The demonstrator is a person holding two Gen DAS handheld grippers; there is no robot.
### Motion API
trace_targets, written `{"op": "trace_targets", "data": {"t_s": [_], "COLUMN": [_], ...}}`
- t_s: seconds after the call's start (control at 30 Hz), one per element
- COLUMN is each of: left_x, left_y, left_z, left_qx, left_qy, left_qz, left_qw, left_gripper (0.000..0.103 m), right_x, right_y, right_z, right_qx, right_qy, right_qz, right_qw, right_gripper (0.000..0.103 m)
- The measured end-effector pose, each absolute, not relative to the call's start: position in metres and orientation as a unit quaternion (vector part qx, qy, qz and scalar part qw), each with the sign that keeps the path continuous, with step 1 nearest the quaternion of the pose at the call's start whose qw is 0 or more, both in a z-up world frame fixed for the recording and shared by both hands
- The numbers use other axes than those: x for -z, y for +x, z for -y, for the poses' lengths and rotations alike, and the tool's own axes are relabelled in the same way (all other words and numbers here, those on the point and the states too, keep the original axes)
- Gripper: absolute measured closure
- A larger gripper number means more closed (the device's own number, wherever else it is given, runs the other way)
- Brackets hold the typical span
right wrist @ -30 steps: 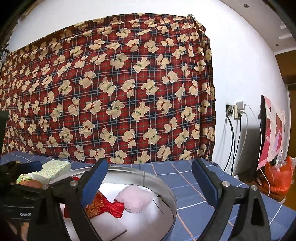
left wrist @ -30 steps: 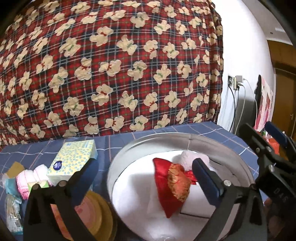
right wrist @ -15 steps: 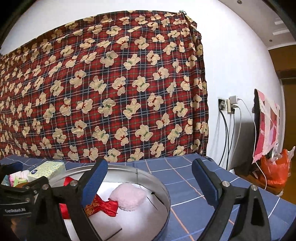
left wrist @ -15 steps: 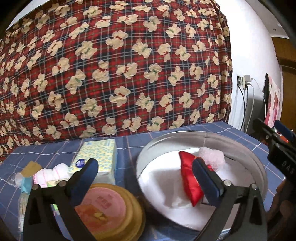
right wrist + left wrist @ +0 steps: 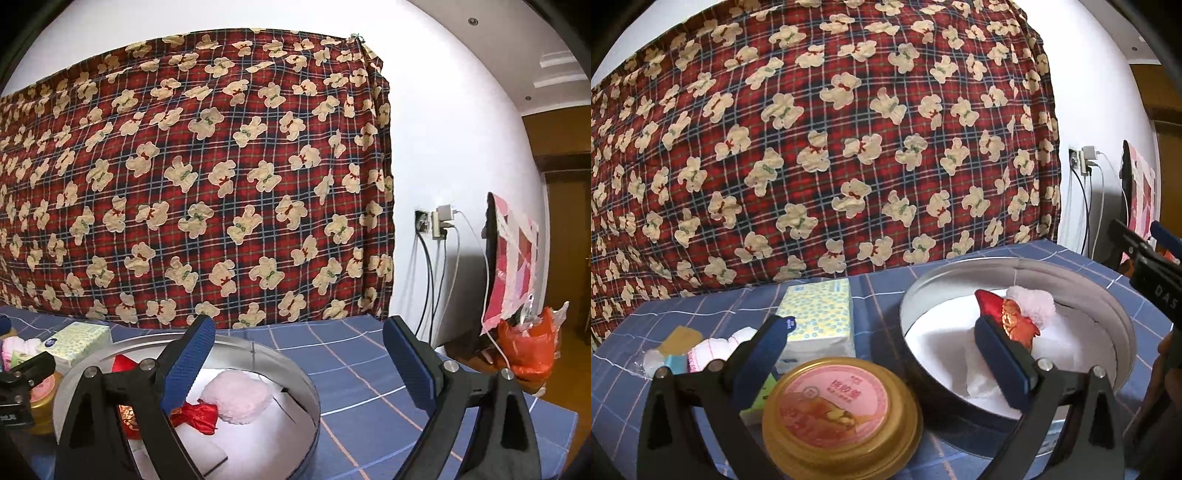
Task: Organize soft objects
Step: 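Withdraw both tools from the tin back toward the remaining items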
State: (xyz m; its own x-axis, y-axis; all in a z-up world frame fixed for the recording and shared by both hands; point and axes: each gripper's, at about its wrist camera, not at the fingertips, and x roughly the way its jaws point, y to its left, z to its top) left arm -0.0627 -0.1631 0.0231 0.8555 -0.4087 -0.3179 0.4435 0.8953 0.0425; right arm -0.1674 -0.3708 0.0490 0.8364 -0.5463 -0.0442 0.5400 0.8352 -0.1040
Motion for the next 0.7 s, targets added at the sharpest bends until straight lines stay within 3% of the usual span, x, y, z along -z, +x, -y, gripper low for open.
{"op": "trace_targets", "data": {"t_s": [0.7], "left_x": [-0.021], "left_y": [-0.068], "left_z": [0.135], "left_qx": [0.217], "left_qy": [0.065], "left_qz": [-0.143], "left_qw": [0.963], "left_gripper": [0.000], "right_x": [-0.044], "right_y": [-0.176], "right_z": [0.330], "right_qx": [0.240], "right_qy": [0.022], "right_qz": [-0.039], "right_qw": [0.970], "right_gripper": [0.009]}}
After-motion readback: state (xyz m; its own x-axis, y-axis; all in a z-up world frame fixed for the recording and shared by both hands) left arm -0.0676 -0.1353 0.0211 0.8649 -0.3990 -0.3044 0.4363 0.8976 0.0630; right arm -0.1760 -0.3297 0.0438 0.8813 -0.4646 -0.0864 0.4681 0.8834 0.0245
